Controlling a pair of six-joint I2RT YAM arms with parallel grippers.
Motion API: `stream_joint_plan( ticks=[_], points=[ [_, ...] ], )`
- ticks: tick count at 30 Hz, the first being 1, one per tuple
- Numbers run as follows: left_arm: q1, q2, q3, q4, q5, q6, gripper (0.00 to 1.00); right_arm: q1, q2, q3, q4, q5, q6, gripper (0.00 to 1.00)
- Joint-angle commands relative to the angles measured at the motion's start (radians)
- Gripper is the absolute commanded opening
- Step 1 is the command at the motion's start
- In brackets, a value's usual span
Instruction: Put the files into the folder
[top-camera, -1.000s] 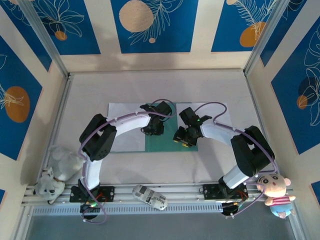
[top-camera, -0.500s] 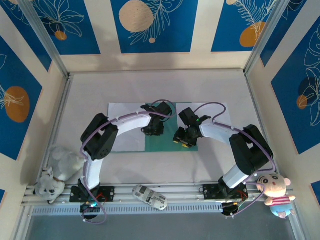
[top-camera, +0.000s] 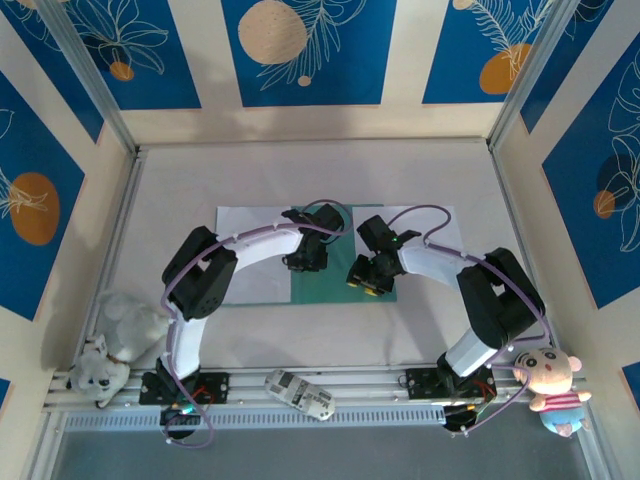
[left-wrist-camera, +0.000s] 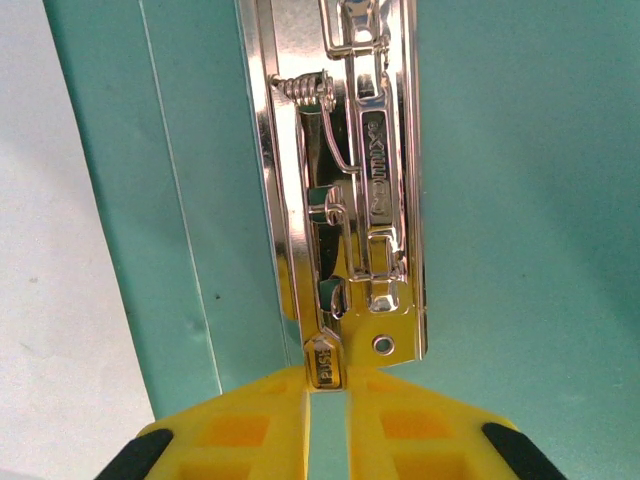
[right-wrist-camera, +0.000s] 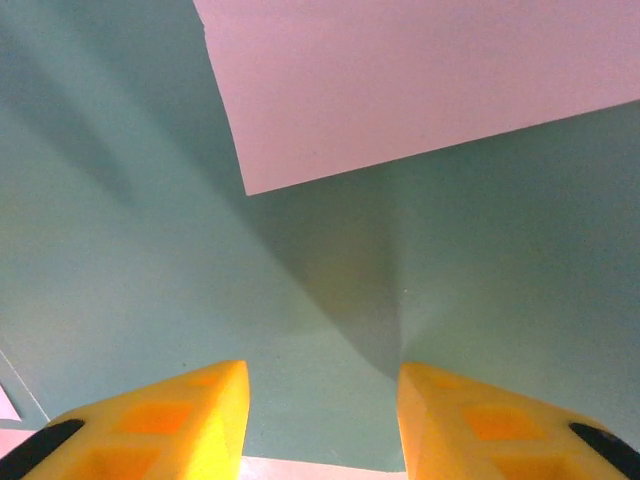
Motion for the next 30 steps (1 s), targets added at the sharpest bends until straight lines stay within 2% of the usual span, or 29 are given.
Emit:
stream_joint_plan(
  ticks=[1, 15, 23, 30],
  points=[
    [0.010, -0.015, 0.005, -0.037, -0.025, 0.000, 0.15, 0.010, 0.011, 0.028, -0.020, -0.018, -0.008, 0.44],
    [0.045, -0.100, -0.080, -0.036, -0.023, 0.032, 0.12, 0.041, 0.020, 0.068, -0.024, -0.023, -0.019, 0.45],
    [0.046, -0.088, -0.078, -0.031, -0.001, 0.032, 0.21, 0.049, 0.046, 0.052, -0.007, -0.024, -0.003, 0.44],
    [0.050, -0.079, -0.067, -0.039, -0.003, 0.041, 0.21, 0.050, 0.047, 0.045, -0.007, -0.019, 0.001, 0.45]
  ],
)
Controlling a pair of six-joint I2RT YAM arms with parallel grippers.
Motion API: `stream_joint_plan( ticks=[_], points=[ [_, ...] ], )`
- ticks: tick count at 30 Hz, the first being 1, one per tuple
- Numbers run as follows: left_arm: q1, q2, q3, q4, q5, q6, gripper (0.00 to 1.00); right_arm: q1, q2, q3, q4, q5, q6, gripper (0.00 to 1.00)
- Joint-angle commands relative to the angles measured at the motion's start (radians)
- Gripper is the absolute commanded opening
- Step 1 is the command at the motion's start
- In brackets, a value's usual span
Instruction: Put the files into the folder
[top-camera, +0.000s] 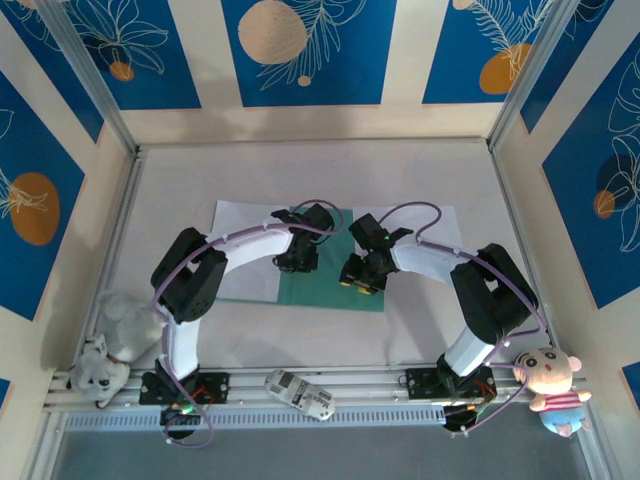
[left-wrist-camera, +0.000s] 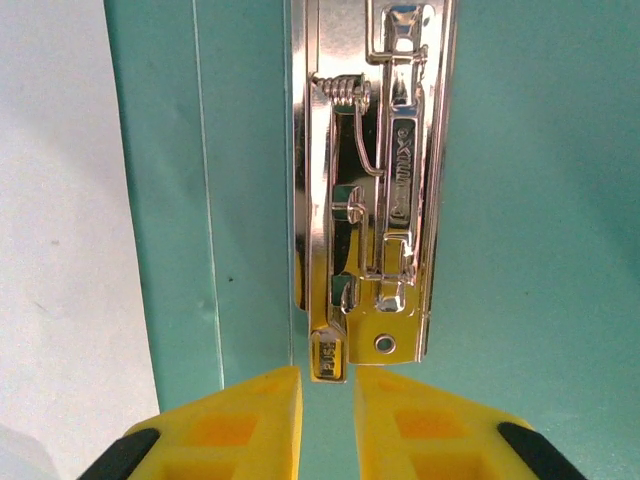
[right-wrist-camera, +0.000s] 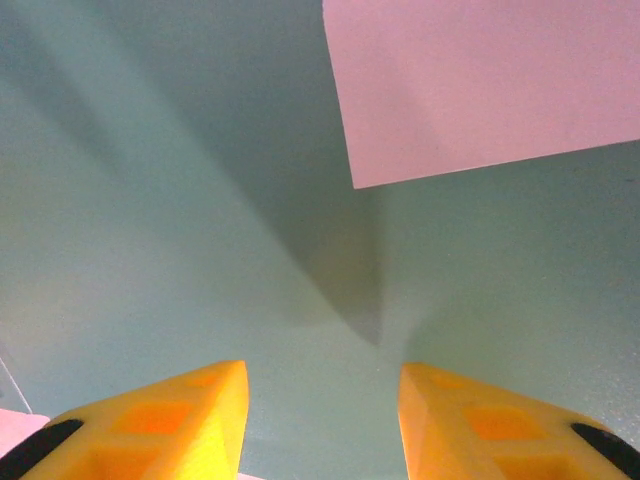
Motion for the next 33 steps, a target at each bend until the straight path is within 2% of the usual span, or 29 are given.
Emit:
stream_joint_plan(
  ticks=[1, 11, 33],
  points=[
    [0.014, -0.013, 0.009, -0.035, 0.006, 0.011, 0.20, 0.007, 0.011, -0.002, -0.007, -0.013, 0.011, 0.45],
    [0.016, -0.002, -0.002, -0.022, 0.018, 0.016, 0.17, 0.007, 0.016, -0.003, -0.009, -0.012, 0.012, 0.45],
    [0.015, 0.019, 0.018, -0.028, 0.029, 0.026, 0.17, 0.007, 0.022, 0.002, -0.011, -0.014, 0.009, 0.44]
  ],
)
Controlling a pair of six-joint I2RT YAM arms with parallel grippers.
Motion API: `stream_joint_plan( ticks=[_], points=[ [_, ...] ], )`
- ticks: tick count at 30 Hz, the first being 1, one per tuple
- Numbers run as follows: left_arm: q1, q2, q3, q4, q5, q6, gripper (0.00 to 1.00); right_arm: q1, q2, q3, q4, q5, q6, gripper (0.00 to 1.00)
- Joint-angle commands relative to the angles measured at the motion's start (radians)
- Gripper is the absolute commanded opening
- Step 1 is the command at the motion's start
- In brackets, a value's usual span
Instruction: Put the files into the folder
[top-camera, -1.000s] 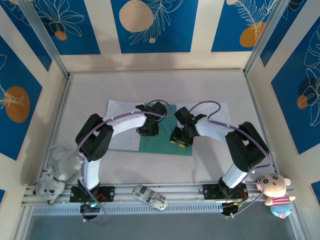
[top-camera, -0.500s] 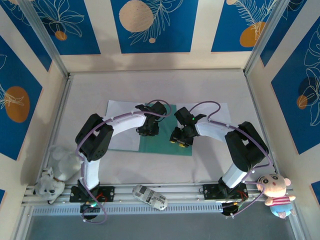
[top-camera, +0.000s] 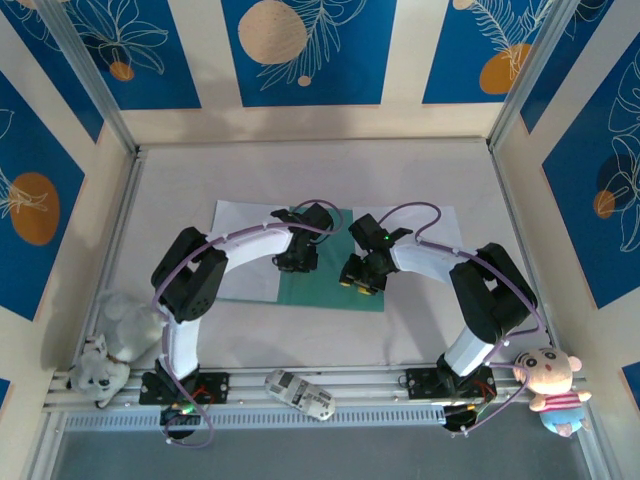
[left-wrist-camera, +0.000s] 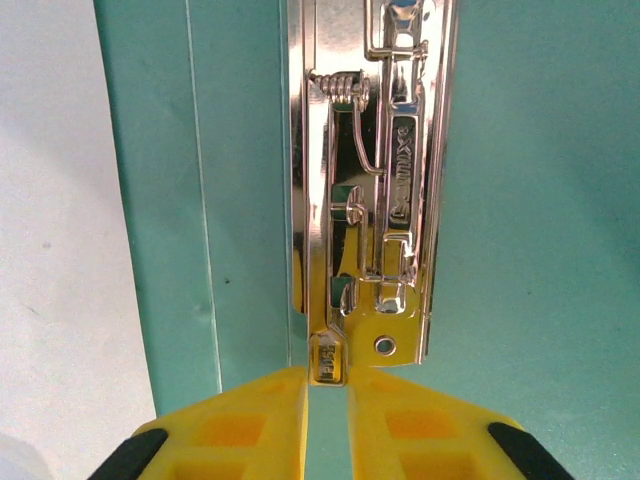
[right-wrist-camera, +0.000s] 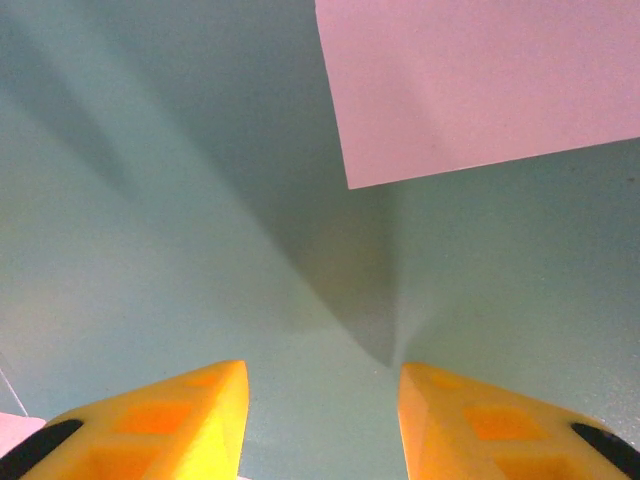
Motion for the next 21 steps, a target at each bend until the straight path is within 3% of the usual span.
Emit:
stream_joint_plan(
  ticks=[1, 21],
  points=[
    [0.011, 0.016, 0.019, -0.031, 0.012, 0.019, 0.16, 0.007, 0.015, 0.003, -0.013, -0.014, 0.006, 0.44],
    [0.010, 0.019, 0.011, -0.032, 0.031, -0.005, 0.10, 0.007, 0.042, 0.028, -0.012, -0.013, 0.001, 0.45]
  ],
)
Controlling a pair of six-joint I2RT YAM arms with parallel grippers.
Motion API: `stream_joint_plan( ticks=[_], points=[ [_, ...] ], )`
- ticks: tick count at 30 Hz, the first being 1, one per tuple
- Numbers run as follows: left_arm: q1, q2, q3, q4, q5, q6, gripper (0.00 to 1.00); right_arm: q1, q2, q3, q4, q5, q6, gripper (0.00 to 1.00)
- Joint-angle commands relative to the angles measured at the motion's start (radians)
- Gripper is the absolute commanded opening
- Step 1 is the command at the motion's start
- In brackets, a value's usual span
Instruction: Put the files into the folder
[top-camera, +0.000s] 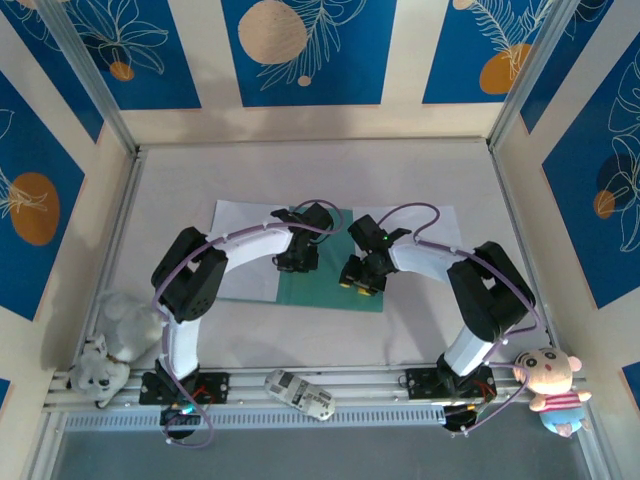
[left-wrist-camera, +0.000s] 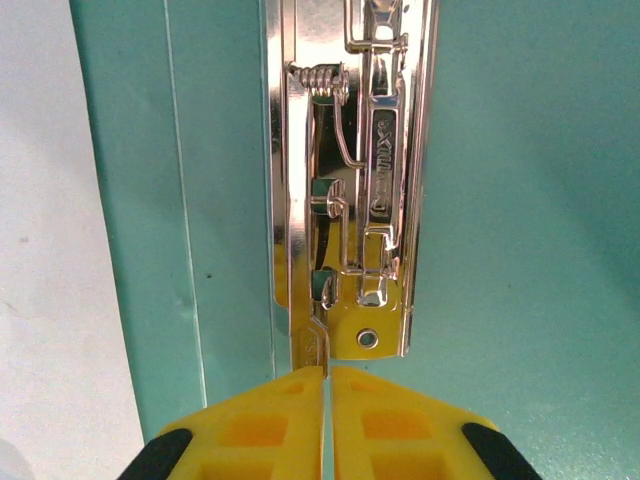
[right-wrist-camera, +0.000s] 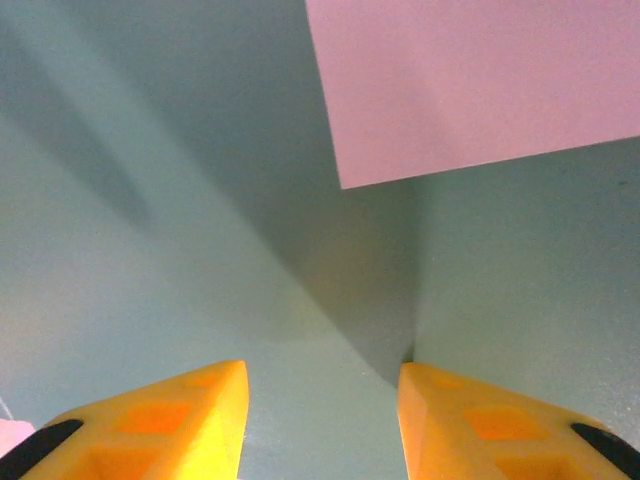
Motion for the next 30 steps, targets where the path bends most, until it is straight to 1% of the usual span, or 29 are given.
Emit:
stream_joint_plan(
  ticks=[1, 3, 6, 16, 30],
  points=[
    [0.010, 0.014, 0.012, -0.037, 0.009, -0.002, 0.12, 0.004, 0.025, 0.030, -0.013, -0.012, -0.001, 0.45],
    [0.010, 0.006, 0.019, -0.050, -0.009, 0.005, 0.18, 0.004, 0.028, 0.033, -0.016, -0.010, -0.004, 0.44],
    [0.012, -0.001, 0.030, -0.068, -0.035, 0.017, 0.21, 0.003, 0.027, 0.028, -0.017, -0.010, -0.001, 0.45],
    [0.023, 0.008, 0.033, -0.058, -0.028, 0.034, 0.20, 0.003, 0.020, 0.022, -0.022, -0.010, -0.001, 0.45],
    [0.035, 0.031, 0.040, -0.033, 0.019, 0.058, 0.20, 0.004, 0.016, 0.018, -0.026, -0.010, -0.001, 0.45]
  ],
)
